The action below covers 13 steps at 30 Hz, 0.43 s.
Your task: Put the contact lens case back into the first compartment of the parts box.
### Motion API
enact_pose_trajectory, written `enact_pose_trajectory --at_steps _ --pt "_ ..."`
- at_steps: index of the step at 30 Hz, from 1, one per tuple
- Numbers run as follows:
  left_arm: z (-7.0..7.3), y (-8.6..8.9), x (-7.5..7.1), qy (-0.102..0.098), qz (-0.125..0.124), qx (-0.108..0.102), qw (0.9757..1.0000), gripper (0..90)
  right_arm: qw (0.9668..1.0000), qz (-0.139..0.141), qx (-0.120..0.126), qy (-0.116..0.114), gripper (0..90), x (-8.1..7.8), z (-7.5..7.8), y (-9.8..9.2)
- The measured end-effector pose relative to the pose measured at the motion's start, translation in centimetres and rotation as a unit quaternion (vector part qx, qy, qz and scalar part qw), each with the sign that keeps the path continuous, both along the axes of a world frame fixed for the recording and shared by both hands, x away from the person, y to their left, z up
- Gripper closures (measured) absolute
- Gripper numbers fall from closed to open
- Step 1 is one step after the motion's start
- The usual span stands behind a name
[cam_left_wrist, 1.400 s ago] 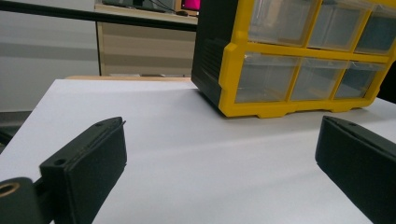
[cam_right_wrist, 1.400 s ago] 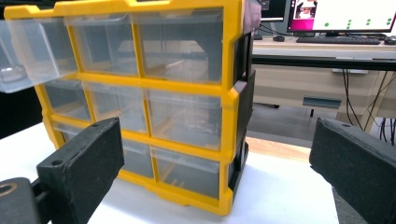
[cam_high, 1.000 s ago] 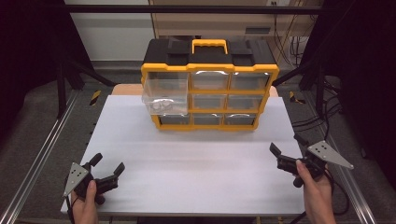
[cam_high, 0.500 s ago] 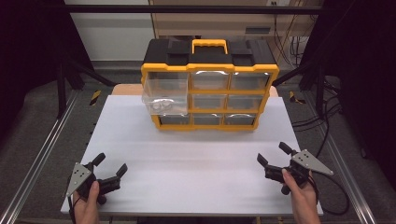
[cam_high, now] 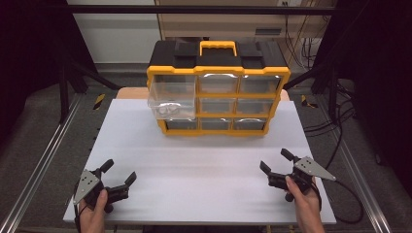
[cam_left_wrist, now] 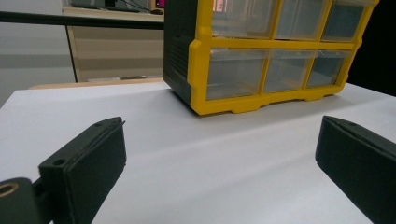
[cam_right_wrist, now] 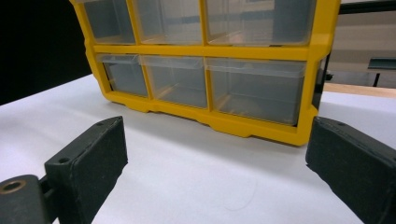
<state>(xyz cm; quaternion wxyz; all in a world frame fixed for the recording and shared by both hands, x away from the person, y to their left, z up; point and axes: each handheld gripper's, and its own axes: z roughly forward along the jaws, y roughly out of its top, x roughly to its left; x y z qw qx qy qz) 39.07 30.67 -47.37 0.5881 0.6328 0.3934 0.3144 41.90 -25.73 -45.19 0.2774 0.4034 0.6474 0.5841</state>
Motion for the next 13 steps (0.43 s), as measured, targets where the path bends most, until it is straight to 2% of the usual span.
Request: enact_pose_trajectory --at_steps 7,13 --pt "0.1 -0.5 -0.1 -0.003 -0.016 0.002 0.9999 1.2 0.9997 0.025 0.0 0.005 5.6 0.5 -0.6 1.3" --pt "0.1 -0.9 0.0 0.007 -0.026 0.004 0.9996 1.1 0.9996 0.024 0.002 0.012 8.3 0.8 -1.9 1.8"
